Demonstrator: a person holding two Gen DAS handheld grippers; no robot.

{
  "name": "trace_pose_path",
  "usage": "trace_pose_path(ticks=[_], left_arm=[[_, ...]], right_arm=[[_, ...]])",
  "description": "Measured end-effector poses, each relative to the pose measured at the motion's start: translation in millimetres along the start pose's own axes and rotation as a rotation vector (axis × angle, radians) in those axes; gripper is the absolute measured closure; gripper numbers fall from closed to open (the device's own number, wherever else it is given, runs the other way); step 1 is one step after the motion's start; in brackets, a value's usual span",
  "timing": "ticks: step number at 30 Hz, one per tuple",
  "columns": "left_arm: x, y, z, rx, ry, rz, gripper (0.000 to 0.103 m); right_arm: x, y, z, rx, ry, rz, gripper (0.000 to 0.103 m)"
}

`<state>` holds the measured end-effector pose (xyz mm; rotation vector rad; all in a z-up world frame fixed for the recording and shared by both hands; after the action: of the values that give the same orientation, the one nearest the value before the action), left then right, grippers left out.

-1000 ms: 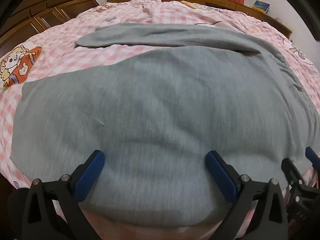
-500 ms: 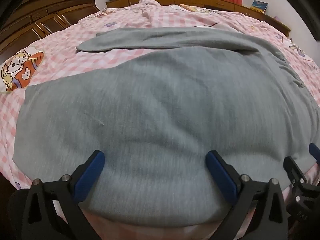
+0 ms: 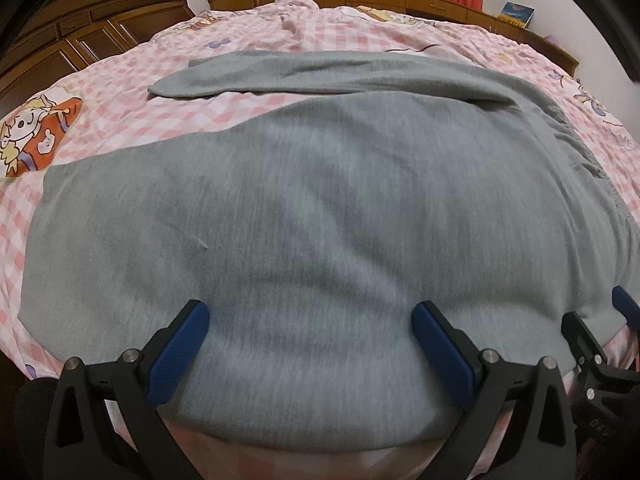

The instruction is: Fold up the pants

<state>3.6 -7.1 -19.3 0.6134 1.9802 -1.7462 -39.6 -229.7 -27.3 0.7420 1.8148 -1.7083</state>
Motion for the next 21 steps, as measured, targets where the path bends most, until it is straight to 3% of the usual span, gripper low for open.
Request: trace_pose_path(ticks=[21], left_arm=[[-0.1,0.5,-2.5,0.002,-0.022,-0.031,0.000]], right_arm=[[-0.2,0.3,-1.8,0.019,-0.014,-0.004,0.000]])
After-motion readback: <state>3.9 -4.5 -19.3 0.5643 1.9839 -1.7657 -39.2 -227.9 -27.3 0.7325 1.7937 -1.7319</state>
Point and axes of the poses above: each gripper's, at about its wrist camera, not at the fingertips, and y roughly the way its jaws point, z to its right, x to its underside, the point moved 2 cm from there along y, roughly the way its jaws point, and after that the axes turned 4 degrees about -x, right-handed, at the moved point
